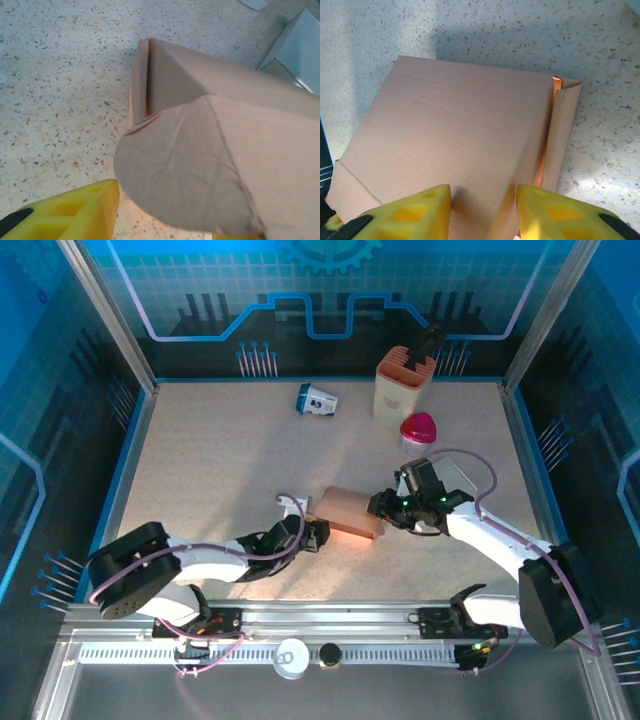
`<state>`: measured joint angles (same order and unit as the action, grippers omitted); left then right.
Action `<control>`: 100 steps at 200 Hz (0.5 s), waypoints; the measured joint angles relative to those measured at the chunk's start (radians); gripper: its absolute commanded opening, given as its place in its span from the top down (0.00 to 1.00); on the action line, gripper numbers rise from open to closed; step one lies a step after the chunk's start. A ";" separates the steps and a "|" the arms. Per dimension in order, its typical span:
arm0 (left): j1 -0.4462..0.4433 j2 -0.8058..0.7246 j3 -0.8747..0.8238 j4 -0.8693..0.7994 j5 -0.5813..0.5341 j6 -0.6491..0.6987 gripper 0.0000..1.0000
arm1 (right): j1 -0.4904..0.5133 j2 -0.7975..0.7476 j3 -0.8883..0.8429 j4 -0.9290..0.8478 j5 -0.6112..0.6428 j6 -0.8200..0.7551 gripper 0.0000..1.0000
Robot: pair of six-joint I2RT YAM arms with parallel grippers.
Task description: Fold the paper box
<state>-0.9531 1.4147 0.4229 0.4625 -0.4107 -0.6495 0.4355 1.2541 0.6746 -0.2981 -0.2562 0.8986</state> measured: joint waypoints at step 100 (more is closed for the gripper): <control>-0.037 -0.273 0.013 -0.447 0.097 -0.187 0.40 | 0.005 0.000 0.012 -0.069 0.051 -0.029 0.60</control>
<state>-0.9905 1.1416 0.4362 0.0154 -0.3134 -0.8360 0.4404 1.2541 0.6868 -0.3676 -0.2050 0.8692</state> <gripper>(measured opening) 0.593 0.383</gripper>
